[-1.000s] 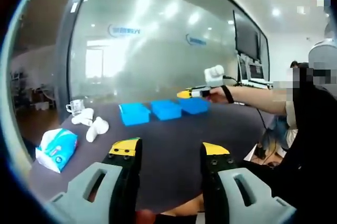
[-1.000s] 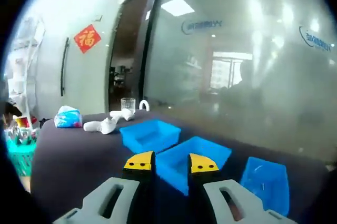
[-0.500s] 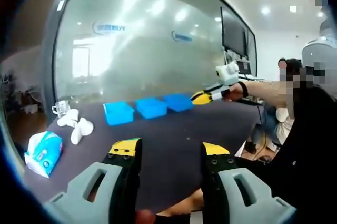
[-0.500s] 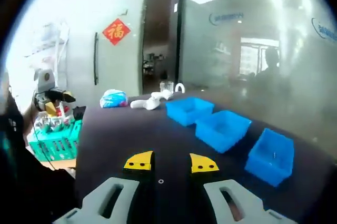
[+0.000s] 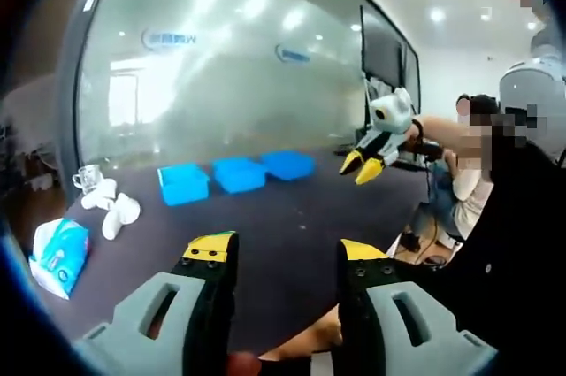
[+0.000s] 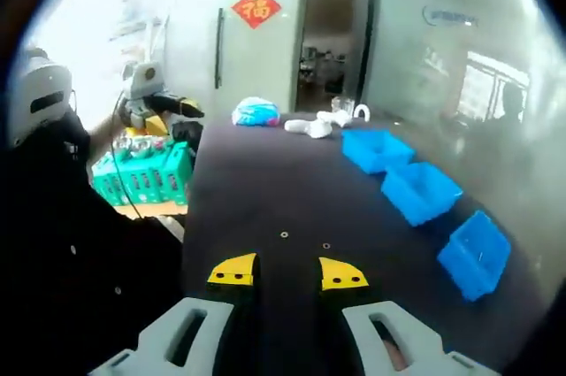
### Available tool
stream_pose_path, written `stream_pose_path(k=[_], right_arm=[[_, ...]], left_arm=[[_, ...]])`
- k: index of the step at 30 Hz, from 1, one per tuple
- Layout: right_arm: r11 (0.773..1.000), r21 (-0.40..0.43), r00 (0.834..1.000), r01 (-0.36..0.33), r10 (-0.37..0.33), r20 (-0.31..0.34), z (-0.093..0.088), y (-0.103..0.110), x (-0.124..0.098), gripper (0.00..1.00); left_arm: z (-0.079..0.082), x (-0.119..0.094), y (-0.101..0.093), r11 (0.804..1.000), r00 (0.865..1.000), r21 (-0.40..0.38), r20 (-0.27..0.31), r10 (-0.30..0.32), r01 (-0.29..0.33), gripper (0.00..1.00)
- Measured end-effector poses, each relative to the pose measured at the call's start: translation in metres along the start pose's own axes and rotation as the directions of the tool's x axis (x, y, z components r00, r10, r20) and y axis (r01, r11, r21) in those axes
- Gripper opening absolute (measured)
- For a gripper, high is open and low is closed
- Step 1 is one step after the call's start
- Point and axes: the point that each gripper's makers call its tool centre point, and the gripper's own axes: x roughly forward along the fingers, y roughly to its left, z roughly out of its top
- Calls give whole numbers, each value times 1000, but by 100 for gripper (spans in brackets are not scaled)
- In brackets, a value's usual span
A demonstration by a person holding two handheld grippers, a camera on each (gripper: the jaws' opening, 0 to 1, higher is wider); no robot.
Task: Sort the screws, nuts, and washers into the corresponding bins
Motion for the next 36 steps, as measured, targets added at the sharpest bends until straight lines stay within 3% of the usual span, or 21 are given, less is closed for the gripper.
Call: stream_pose_path(k=[8, 15, 19, 27, 36], right_arm=[[996, -67, 995, -57, 52, -82, 3, -5, 6, 21], [991, -92, 985, -94, 79, -156, 4, -21, 29, 19], [980, -113, 959, -162, 130, -252, -5, -30, 42, 19], [968, -142, 917, -209, 143, -371, -17, -46, 76, 19], [931, -178, 886, -320, 228, -403, -5, -14, 101, 17]], left_arm=[[-10, 5, -13, 999, 998, 5, -41, -52, 52, 43], [-12, 8, -11, 999, 998, -5, -45, -54, 54, 43], [-12, 8, -8, 999, 998, -9, -45, -49, 48, 43], [-14, 8, 1, 999, 999, -25, -38, -28, 27, 43], [-19, 9, 8, 999, 999, -39, -46, -17, 16, 43]])
